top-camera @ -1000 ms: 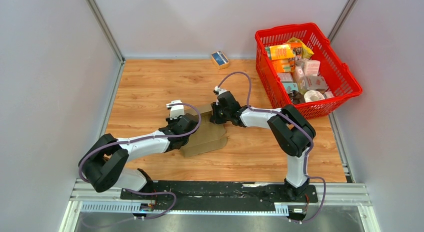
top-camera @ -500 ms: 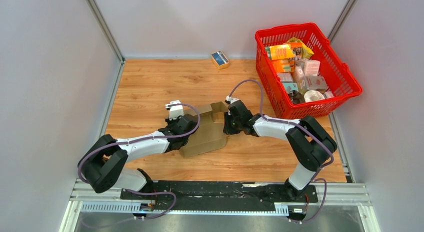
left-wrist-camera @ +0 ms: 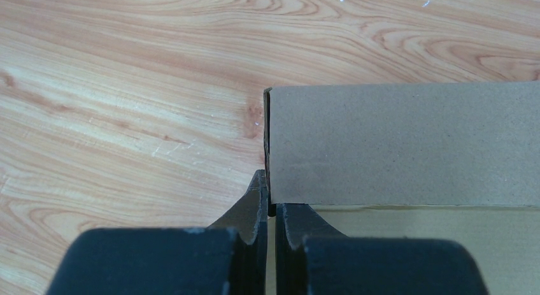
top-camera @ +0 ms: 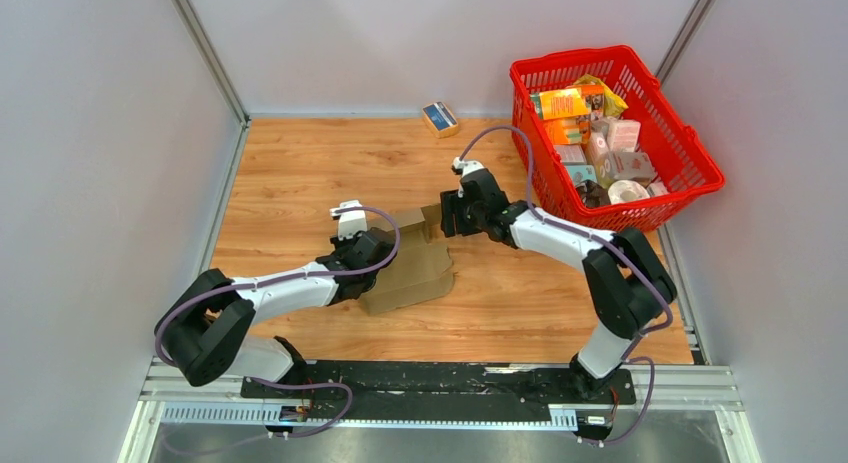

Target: Fold the paper box

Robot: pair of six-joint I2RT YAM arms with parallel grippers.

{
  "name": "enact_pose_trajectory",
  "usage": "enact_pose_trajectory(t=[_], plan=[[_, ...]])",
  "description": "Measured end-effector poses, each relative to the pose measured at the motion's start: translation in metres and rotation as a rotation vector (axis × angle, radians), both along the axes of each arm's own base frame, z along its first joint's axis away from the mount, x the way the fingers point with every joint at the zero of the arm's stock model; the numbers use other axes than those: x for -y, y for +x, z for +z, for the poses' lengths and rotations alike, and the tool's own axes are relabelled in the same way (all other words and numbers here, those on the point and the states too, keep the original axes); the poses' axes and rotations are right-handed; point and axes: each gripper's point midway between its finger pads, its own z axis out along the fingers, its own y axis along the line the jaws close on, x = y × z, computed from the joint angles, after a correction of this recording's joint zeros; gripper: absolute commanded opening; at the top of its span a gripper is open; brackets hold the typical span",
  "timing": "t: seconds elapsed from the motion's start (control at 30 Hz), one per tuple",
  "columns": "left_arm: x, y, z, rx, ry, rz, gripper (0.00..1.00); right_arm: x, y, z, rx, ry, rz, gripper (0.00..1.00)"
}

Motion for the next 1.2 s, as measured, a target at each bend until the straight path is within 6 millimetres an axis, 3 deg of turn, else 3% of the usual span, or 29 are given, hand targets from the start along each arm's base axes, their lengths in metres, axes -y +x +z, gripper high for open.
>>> enact_pose_trajectory(t=[0.07, 0.2, 0.3, 0.53, 0.77, 1.0, 1.2], plan=[[0.000, 0.000, 0.000, 0.000, 0.000, 0.000, 0.00, -0.004, 0.011, -0.007, 0.009, -0.028, 0.010, 0.45], [-0.001, -0.001, 0.000, -0.001, 0.000, -0.001, 0.00, -0.003, 0.019, -0.019, 0.033, -0.106, 0.004, 0.11], [-0.001, -0.001, 0.000, -0.002, 0.001, -0.001, 0.00, -0.003, 0.016, -0.019, 0.057, -0.160, 0.000, 0.01], [-0.003, -0.002, 0.000, -0.002, 0.007, 0.007, 0.00, -0.023, 0.000, 0.000, 0.062, -0.224, 0.019, 0.00], [-0.003, -0.001, 0.001, 0.002, 0.002, 0.011, 0.00, -0.024, -0.017, 0.016, -0.049, -0.212, -0.048, 0.00], [-0.003, -0.001, 0.000, 0.000, 0.002, 0.009, 0.00, -0.024, -0.028, 0.015, -0.101, -0.209, -0.068, 0.00], [-0.003, -0.002, 0.000, -0.001, 0.004, 0.009, 0.00, -0.036, -0.039, 0.014, -0.162, -0.142, -0.078, 0.00]])
